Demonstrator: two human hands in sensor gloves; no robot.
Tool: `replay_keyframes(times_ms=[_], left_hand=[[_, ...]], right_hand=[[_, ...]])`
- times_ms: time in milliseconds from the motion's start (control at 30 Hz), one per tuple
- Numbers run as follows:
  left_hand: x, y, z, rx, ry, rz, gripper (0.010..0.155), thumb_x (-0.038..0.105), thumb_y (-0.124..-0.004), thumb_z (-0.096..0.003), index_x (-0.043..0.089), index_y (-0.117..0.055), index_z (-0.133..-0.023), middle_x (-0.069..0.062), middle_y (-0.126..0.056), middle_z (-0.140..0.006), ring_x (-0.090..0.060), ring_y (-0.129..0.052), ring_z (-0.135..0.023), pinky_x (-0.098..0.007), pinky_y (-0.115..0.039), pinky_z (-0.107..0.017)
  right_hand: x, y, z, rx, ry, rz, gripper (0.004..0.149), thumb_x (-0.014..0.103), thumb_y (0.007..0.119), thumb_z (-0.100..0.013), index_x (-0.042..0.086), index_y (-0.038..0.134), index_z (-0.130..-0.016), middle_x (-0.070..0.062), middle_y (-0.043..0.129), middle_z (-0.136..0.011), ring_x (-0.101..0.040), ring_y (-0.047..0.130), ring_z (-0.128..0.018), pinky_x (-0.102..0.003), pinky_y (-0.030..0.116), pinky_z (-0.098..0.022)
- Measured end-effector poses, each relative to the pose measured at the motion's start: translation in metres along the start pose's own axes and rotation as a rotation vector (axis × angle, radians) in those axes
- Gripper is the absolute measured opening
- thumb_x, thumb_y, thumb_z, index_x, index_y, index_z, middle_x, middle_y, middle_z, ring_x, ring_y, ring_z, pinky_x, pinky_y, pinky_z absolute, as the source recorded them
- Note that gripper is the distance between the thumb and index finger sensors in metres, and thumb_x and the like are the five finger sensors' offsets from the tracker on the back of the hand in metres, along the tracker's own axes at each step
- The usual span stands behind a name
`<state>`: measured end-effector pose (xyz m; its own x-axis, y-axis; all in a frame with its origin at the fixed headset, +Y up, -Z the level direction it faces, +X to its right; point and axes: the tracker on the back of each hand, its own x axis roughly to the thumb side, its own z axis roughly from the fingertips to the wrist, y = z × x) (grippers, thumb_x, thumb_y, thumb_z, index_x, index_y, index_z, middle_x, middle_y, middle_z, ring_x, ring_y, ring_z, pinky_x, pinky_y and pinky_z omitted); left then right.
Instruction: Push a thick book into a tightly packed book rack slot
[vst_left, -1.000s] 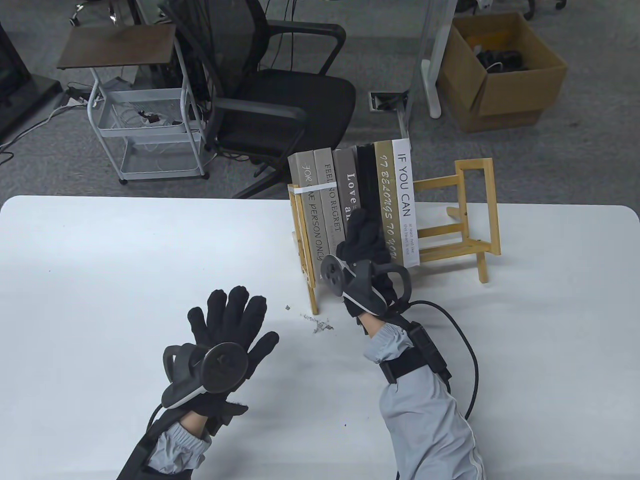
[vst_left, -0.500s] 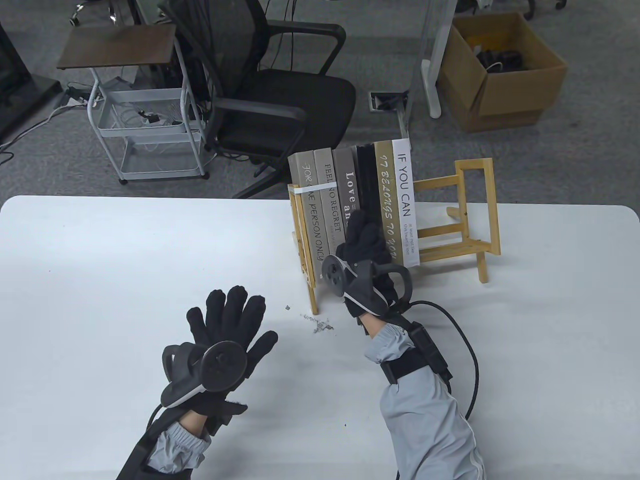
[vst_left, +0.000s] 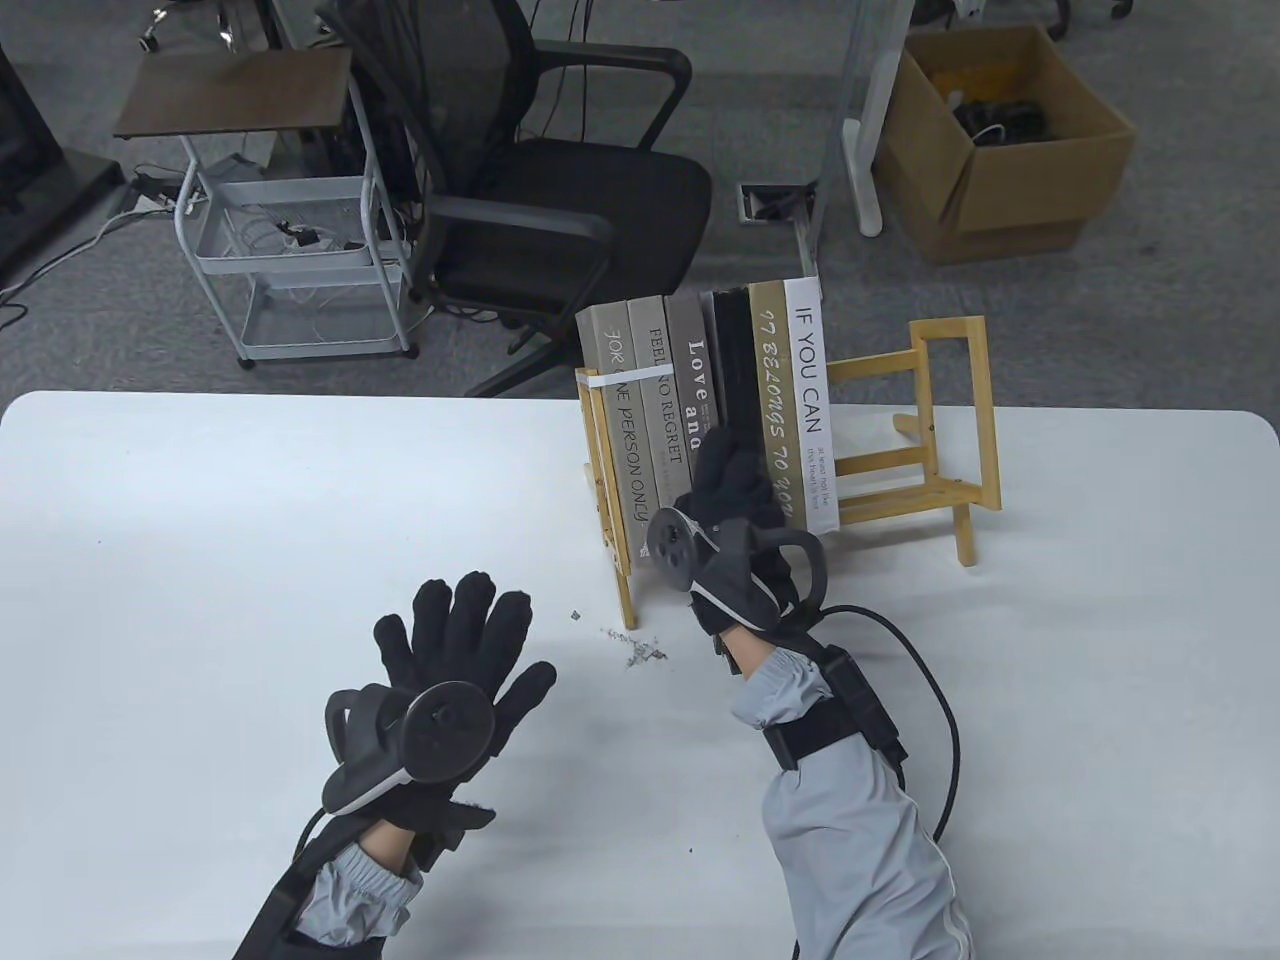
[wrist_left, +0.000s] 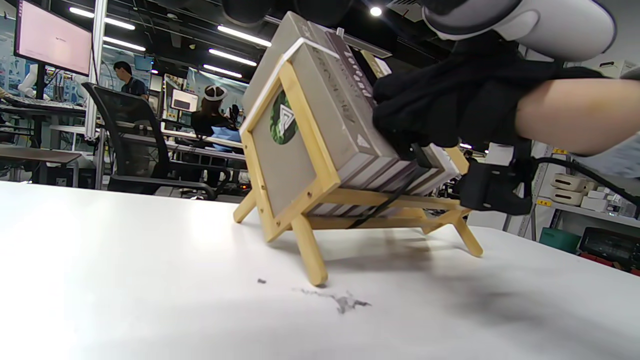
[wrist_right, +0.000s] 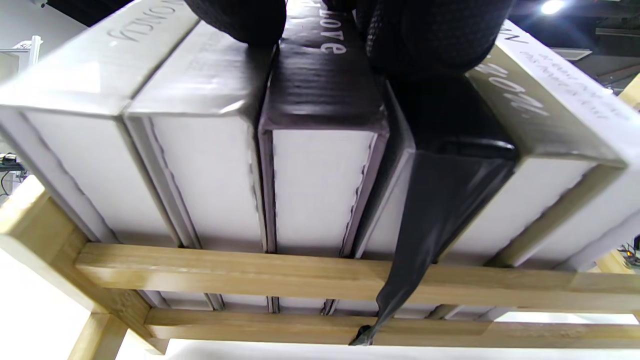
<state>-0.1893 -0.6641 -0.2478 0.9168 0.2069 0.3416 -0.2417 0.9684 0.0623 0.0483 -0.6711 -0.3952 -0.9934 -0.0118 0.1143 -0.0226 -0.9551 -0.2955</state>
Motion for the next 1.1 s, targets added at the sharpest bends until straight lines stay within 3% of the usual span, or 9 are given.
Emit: replay_keyframes(times_ms=[433, 600, 867, 1100], left_hand=[[0.001, -0.002, -0.001, -0.011, -0.007, -0.001, 0.070, 0.062, -0.050, -0.0691, 0.022, -0.038, -0.125, -0.025, -0.033, -0.130, -0.063, -0.034, -0.114, -0.083, -0.032, -0.072], [0.002, -0.002, -0.001, -0.011, -0.010, 0.001, 0.070, 0.062, -0.050, -0.0691, 0.022, -0.038, -0.125, -0.025, -0.034, -0.130, -0.063, -0.034, -0.113, -0.083, -0.032, -0.072], [0.003, -0.002, 0.000, -0.008, -0.019, 0.008, 0.070, 0.062, -0.050, -0.0691, 0.022, -0.037, -0.125, -0.025, -0.034, -0.130, -0.063, -0.034, -0.114, -0.083, -0.031, -0.072], [0.005, -0.002, 0.001, -0.006, -0.029, 0.009, 0.070, 0.062, -0.050, -0.0691, 0.022, -0.037, -0.125, -0.025, -0.034, -0.131, -0.063, -0.034, -0.114, -0.083, -0.031, -0.072]], right_hand=[[-0.007, -0.001, 0.023, 0.031, -0.029, -0.076, 0.066, 0.034, 0.065, -0.066, -0.008, 0.050, -0.115, -0.038, 0.059, -0.099, -0.048, 0.079, -0.071, -0.049, 0.073, -0.055], [-0.010, -0.008, 0.041, 0.037, -0.056, -0.122, 0.069, 0.036, 0.062, -0.067, -0.009, 0.045, -0.117, -0.040, 0.055, -0.104, -0.053, 0.075, -0.076, -0.054, 0.070, -0.059], [-0.016, -0.036, 0.069, 0.118, -0.150, -0.255, 0.069, 0.036, 0.054, -0.069, -0.003, 0.032, -0.121, -0.042, 0.036, -0.117, -0.067, 0.049, -0.098, -0.077, 0.044, -0.068], [-0.013, -0.048, 0.093, 0.159, -0.271, -0.319, 0.071, 0.043, 0.050, -0.069, 0.003, 0.025, -0.123, -0.040, 0.023, -0.121, -0.072, 0.031, -0.102, -0.084, 0.027, -0.064]])
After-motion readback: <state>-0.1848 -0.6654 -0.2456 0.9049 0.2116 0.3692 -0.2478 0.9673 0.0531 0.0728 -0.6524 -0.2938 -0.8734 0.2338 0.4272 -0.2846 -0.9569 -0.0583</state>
